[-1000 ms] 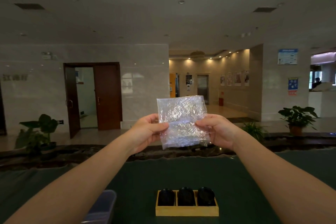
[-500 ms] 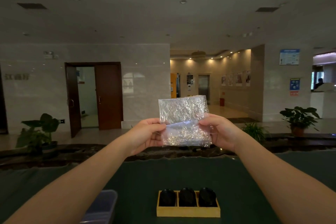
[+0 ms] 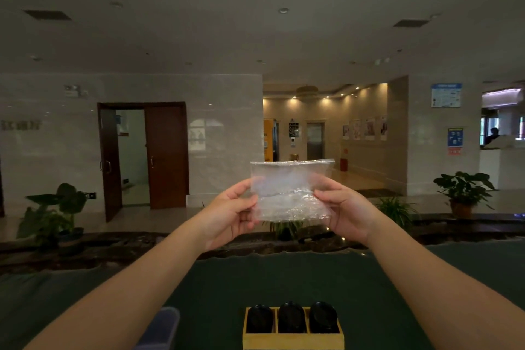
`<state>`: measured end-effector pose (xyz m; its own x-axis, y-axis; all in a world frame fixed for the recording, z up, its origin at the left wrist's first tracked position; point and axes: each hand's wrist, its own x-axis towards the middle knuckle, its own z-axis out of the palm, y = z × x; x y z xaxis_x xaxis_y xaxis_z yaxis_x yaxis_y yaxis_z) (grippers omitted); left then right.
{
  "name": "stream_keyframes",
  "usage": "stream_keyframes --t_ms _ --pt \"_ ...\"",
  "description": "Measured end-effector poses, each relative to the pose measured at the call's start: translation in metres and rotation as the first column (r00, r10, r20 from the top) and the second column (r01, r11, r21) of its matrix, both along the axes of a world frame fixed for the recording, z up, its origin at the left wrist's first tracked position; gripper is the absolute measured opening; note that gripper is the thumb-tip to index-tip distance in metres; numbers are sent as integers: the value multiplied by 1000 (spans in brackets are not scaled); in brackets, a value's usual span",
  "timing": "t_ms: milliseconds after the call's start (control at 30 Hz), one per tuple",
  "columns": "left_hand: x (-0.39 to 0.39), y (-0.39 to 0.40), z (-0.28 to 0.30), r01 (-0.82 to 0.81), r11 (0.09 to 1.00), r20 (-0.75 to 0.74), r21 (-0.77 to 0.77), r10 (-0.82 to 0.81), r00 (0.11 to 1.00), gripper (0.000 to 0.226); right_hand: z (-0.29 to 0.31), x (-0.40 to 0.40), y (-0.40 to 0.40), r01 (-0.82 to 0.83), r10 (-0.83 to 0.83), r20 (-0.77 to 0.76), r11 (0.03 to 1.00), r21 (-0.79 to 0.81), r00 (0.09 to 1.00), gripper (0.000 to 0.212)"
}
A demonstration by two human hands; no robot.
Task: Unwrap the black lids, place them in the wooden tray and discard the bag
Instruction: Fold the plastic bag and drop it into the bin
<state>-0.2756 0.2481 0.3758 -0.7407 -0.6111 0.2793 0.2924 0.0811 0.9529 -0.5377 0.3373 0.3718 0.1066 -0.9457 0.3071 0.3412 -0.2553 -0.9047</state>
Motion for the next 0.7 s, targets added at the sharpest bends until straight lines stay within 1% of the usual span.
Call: stream_keyframes --t_ms 67,133,200,233,267,333,400,467,533,567,600,633,700 --pt "-2 2 1 7 1000 -25 10 -7 1000 37 -1 0 -4 24 -24 48 1000 8 999 40" --pt "-3 3 2 -15 1000 -20 3 15 1000 26 -1 0 -6 92 -94 88 995 25 992 34" --pt "-2 1 1 -39 999 4 -27 39 999 29 2 1 -6 139 -142 72 990 33 987 17" --pt "-2 0 1 -41 999 8 -33 41 999 32 3 1 -5 132 -134 59 991 30 989 12" --pt "-2 -1 1 -40 999 7 -36 41 999 32 5 1 -3 114 -115 48 993 31 992 12" --pt "-2 -4 1 -39 998 -6 -43 39 999 32 6 0 -5 79 -82 77 996 39 994 15" --pt "-4 -6 2 -35 998 -18 -57 34 999 31 6 1 -7 91 -99 137 994 60 986 21" --pt "-7 -7 2 -12 997 -3 -78 12 1000 22 7 -1 -7 128 -132 70 990 57 989 27" --pt "-10 -7 3 5 995 33 -100 -1 999 17 7 -2 -4 113 -112 -26 993 25 993 16" --pt "-13 -8 3 8 994 48 -105 -3 999 14 5 -6 -3 110 -110 -44 994 12 993 21" --pt "-16 -10 1 6 994 60 -112 1 998 9 3 -9 -3 126 -125 -44 992 17 991 31" --pt "-20 -11 -1 -5 993 75 -118 14 997 5 0 -15 -4 170 -169 -25 985 24 985 40" --pt "-31 -12 -6 -57 987 130 -151 77 989 21 -8 -25 -4 267 -268 19 963 39 963 51"
